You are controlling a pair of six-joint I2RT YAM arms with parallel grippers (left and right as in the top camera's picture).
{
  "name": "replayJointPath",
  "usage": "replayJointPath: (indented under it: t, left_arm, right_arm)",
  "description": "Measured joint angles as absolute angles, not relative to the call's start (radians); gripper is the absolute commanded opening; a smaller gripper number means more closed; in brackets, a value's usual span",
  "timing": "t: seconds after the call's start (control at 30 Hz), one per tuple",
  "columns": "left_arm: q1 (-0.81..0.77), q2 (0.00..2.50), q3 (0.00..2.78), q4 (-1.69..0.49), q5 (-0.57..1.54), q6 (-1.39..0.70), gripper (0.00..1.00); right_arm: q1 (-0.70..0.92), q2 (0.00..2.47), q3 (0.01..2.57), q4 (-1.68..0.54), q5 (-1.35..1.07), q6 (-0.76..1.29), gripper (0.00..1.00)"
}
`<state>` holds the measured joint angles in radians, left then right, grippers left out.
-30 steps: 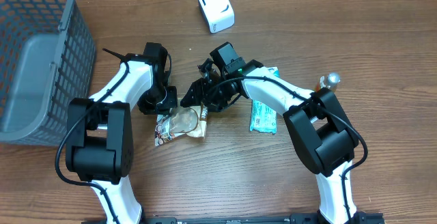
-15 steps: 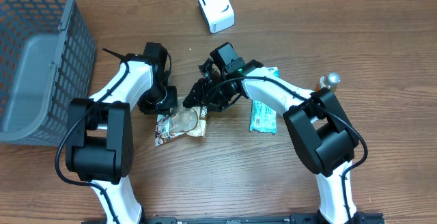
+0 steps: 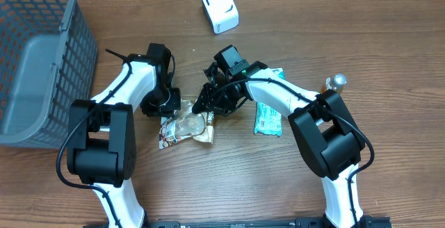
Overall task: Scan the item barcode
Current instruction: 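Close the right gripper on the bag and release the left gripper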
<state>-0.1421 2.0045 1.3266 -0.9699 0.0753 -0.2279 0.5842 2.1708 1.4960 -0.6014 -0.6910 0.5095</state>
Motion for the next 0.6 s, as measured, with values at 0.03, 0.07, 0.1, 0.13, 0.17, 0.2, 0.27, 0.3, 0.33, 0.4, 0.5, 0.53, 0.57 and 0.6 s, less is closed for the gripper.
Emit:
replayJointPath:
  t: [0.03,0.07,0.1,0.13,0.17,0.2,0.27,0.3,0.33,0.4,0.5,0.53,0.57,0.6]
  left_arm:
    - [-0.141,2.004,1.335,-0.989,0.075,-0.228,0.11]
    - [-0.138,2.004,1.346,-1.007,0.075,-0.228,0.11]
    - [-0.133,2.003,1.362,-1.021,0.075,-0.228,0.12]
    - [-0.130,2.000,1.379,-1.032,0.075,-0.228,0.12]
    - [-0.124,1.995,1.400,-1.043,0.074,-0.226,0.12]
    - [-0.118,1.985,1.422,-1.051,0.071,-0.225,0.12]
    - [-0.104,1.959,1.464,-1.064,0.058,-0.224,0.13]
    - [-0.096,1.945,1.484,-1.073,0.047,-0.224,0.13]
    - [-0.087,1.927,1.507,-1.082,0.031,-0.224,0.15]
    - [-0.071,1.901,1.540,-1.089,-0.005,-0.224,0.24]
    - [-0.049,1.885,1.561,-1.078,-0.073,-0.216,0.31]
    - [-0.042,1.885,1.561,-1.071,-0.090,-0.211,0.32]
    - [-0.036,1.886,1.560,-1.066,-0.103,-0.210,0.34]
    - [-0.030,1.886,1.560,-1.061,-0.113,-0.210,0.36]
  right_arm:
    - [0.584,2.171,1.496,-0.602,-0.690,0.503,0.26]
    - [0.584,2.171,1.496,-0.601,-0.690,0.494,0.25]
    - [0.584,2.171,1.496,-0.602,-0.689,0.487,0.24]
    - [0.584,2.171,1.496,-0.603,-0.687,0.479,0.23]
    - [0.584,2.171,1.496,-0.603,-0.686,0.472,0.23]
    - [0.584,2.171,1.496,-0.604,-0.685,0.466,0.23]
    - [0.584,2.171,1.496,-0.606,-0.681,0.461,0.23]
    - [0.584,2.171,1.496,-0.607,-0.680,0.459,0.23]
    - [0.584,2.171,1.496,-0.607,-0.680,0.458,0.23]
    - [0.584,2.171,1.496,-0.613,-0.680,0.454,0.23]
    - [0.583,2.171,1.496,-0.614,-0.680,0.451,0.23]
    - [0.583,2.171,1.496,-0.615,-0.679,0.451,0.23]
    - [0.583,2.171,1.496,-0.615,-0.680,0.449,0.23]
    - [0.583,2.171,1.496,-0.617,-0.679,0.448,0.23]
